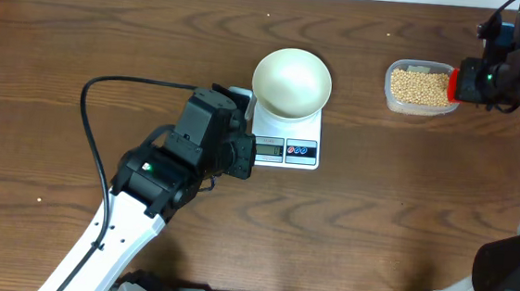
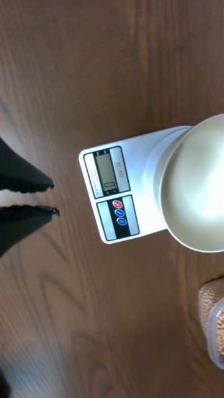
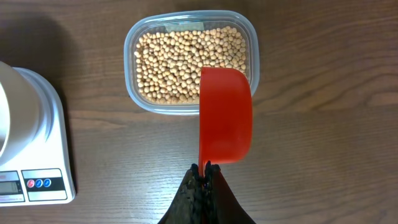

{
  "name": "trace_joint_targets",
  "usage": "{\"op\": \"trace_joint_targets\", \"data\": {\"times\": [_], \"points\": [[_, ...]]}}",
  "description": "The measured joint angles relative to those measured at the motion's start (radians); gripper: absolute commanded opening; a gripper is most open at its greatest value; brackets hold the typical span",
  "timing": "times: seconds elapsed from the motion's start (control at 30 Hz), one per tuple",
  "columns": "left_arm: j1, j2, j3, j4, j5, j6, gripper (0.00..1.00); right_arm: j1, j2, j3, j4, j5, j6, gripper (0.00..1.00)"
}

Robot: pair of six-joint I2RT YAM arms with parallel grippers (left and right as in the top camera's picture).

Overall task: Scoop item into bowl and weigh 50g on scale
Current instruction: 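Position the red scoop above the soybean tub with the right gripper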

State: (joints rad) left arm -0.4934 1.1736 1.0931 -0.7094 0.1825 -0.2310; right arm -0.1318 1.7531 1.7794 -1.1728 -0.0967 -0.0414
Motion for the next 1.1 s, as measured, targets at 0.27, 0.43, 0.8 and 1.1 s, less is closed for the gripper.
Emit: {"op": "trace_joint_targets", "data": {"times": [0.27, 0.43, 0.8, 1.1], "points": [[0.000, 0.033, 0.000, -0.006, 0.001, 0.006, 0.86, 0.000, 0.000, 0.000, 0.000, -0.004, 0.000, 0.01], [0.000, 0.035, 0.000, -0.006, 0.003, 0.003, 0.99, 0.000, 0.000, 0.000, 0.002, -0.004, 0.000, 0.01], [0.000, 0.035, 0.000, -0.006, 0.003, 0.003, 0.99, 0.000, 0.000, 0.000, 0.013, -0.012, -0.010, 0.01], [0.000, 0.035, 0.000, -0.006, 0.003, 0.003, 0.99, 0.000, 0.032, 0.000, 0.068, -0.016, -0.096, 0.01]]}}
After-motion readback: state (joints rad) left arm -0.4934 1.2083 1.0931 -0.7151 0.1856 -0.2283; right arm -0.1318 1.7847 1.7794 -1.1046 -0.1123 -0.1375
